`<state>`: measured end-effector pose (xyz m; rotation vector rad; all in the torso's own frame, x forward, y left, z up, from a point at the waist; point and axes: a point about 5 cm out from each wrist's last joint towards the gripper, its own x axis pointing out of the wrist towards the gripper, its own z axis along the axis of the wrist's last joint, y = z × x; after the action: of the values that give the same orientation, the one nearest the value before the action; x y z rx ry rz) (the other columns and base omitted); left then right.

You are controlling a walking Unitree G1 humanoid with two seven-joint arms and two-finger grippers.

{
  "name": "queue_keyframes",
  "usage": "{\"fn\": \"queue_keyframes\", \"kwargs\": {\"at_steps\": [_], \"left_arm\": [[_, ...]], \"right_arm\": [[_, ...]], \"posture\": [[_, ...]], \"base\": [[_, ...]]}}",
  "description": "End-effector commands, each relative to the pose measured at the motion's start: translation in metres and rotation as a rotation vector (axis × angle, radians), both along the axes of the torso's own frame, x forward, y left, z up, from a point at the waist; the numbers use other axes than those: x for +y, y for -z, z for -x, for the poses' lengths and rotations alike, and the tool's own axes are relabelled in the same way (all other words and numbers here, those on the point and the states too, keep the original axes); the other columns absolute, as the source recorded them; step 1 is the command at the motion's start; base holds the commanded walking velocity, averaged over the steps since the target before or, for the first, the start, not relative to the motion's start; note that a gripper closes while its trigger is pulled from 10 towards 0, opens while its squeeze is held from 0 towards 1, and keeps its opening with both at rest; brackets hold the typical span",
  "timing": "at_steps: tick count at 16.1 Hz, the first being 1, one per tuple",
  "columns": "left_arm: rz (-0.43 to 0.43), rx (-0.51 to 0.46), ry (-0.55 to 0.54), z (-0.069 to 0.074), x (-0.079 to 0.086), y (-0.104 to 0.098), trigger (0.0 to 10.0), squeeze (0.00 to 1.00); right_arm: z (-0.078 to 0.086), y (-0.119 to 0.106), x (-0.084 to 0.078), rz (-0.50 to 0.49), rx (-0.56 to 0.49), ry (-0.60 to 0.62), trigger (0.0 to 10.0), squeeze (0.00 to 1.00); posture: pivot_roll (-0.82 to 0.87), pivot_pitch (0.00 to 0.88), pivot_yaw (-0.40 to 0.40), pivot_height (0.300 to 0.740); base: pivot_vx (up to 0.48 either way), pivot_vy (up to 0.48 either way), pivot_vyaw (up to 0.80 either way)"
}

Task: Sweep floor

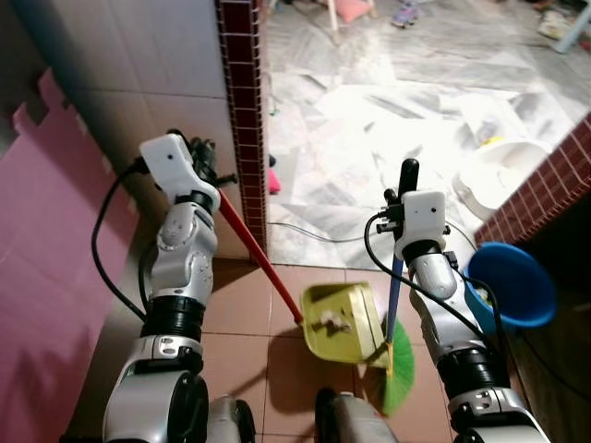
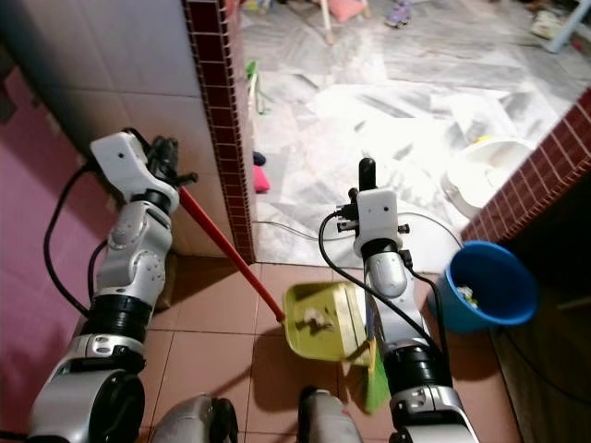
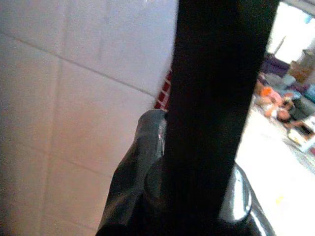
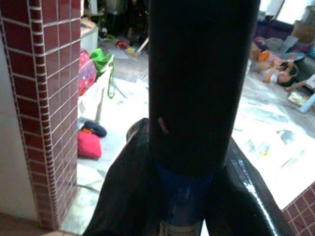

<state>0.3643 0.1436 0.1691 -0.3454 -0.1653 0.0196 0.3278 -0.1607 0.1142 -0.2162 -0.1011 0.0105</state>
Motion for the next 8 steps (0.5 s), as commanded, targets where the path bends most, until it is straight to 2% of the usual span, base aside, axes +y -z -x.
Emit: {"fn": "queue_keyframes", "kwargs": {"at_steps": [1,2,4,8], "left_arm": [[-0.008,-0.069,-0.016,0.0024,0.0045,-0.0131,10.0,0.0],[-0.044,-0.066,-0.027,0.0033,0.0065,-0.0132,10.0,0.0],[-0.037,-0.055,0.009,0.0035,0.0049,-0.0111,10.0,0.0],[-0.026,-0.06,0.031,0.0028,-0.0018,-0.0135,10.0,0.0]], "right_arm": [[-0.0051,-0.0104,0.0011,0.003,-0.053,0.008,10.0,0.0],[-0.0071,-0.0137,0.0006,0.004,-0.065,0.01,10.0,0.0],[-0.0076,-0.0148,0.0001,0.012,-0.073,0.008,10.0,0.0],[-0.0079,-0.0122,0.0019,0.012,-0.066,-0.008,10.0,0.0]], "posture": [[-0.05,0.015,-0.004,0.74],[-0.05,0.014,-0.001,0.74],[-0.05,0.009,0.0,0.74],[-0.06,0.0,0.001,0.74]], "base": [[0.0,0.0,0.0],[0.0,0.0,0.0],[0.0,0.0,-0.25],[0.0,0.0,-0.77]]}}
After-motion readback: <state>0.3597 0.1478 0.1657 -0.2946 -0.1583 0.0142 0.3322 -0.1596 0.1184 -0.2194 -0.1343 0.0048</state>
